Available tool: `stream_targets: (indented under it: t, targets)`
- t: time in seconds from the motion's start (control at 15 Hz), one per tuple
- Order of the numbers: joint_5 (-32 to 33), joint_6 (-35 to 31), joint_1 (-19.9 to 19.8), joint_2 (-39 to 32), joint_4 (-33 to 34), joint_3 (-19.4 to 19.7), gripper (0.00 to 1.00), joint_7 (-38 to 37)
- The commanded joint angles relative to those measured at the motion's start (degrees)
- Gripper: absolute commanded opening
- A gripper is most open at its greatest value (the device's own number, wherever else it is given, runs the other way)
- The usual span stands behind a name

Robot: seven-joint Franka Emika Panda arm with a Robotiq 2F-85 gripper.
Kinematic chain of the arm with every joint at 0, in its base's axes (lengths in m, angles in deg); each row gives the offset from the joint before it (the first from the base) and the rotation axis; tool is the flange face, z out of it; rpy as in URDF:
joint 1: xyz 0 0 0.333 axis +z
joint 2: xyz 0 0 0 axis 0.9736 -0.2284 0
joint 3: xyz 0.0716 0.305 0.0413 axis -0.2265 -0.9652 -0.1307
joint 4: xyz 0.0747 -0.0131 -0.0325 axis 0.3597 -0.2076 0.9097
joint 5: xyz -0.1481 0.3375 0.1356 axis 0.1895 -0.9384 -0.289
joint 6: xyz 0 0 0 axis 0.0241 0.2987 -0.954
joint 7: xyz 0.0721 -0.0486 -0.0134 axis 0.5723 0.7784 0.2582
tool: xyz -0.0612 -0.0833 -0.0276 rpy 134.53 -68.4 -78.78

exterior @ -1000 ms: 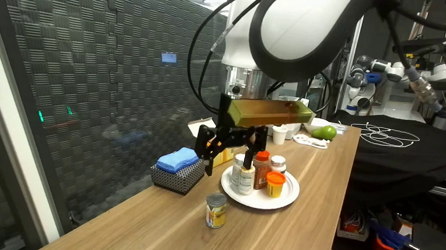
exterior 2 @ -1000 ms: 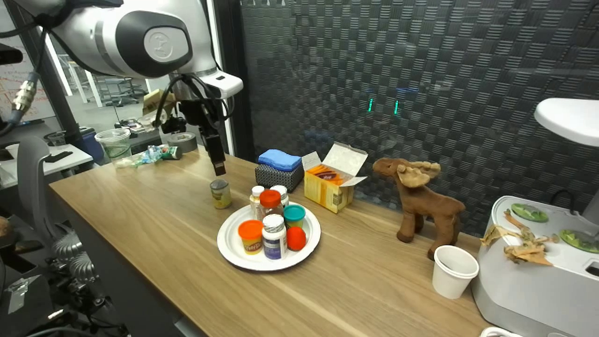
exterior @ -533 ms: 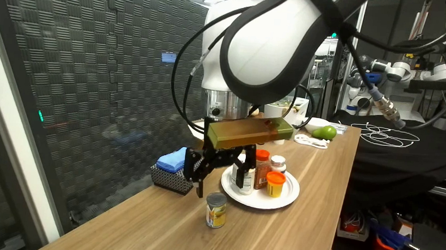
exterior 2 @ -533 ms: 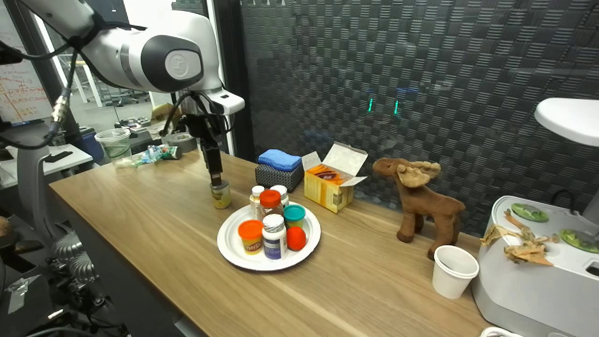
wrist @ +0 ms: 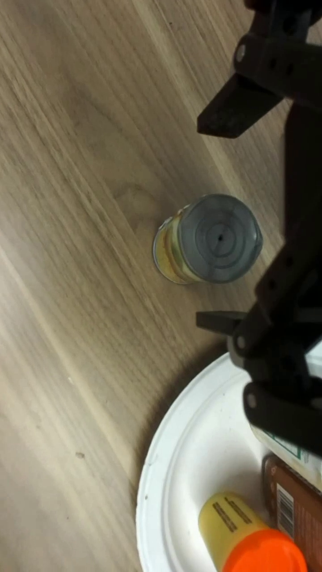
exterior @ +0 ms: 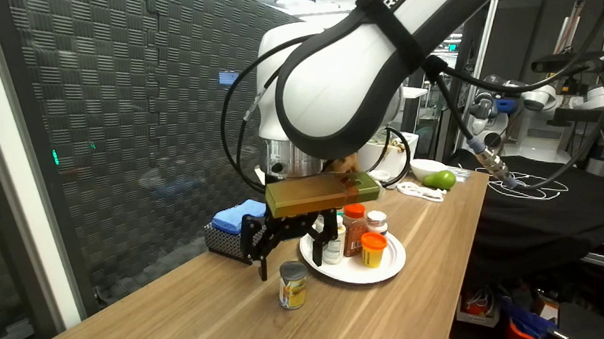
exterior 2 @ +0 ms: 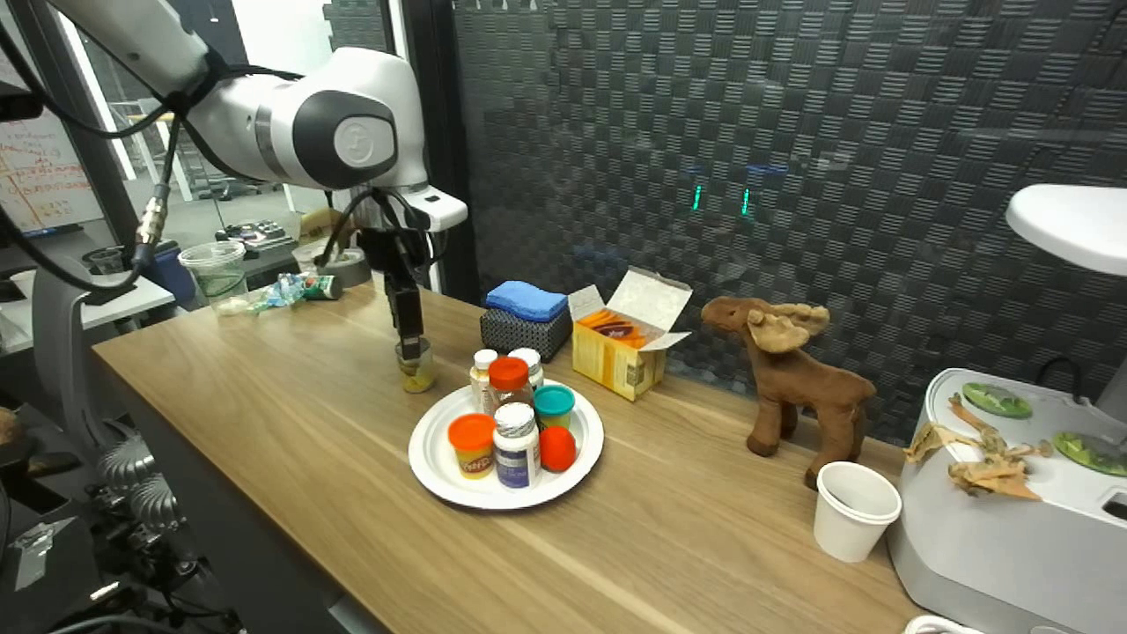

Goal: Put the bottles and the orange plushie surrounding the white plate on the white plate

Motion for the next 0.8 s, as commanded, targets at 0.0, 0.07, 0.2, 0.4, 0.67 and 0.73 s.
stream_targets:
  t: [0.0,0.07,0.2,0.4,0.67,0.73]
  targets:
    - [-1.3,2.4,0.8,-1.4,3.0,1.2,1.00,-0.6]
    - [-1.4,2.5,0.8,-1.6,3.3,1.4,1.00,-0.6]
    - [-1.9,3.0,0.6,-2.1,3.8,1.4,0.73,-0.3]
    - [-2.3,3.5,0.7,-2.4,4.2,1.5,0.62,-0.3]
    - [-2.6,4.1,0.7,-2.7,4.6,1.5,0.28,-0.2]
    - [-2.7,4.1,0.6,-2.5,4.6,1.5,0.25,-0.2]
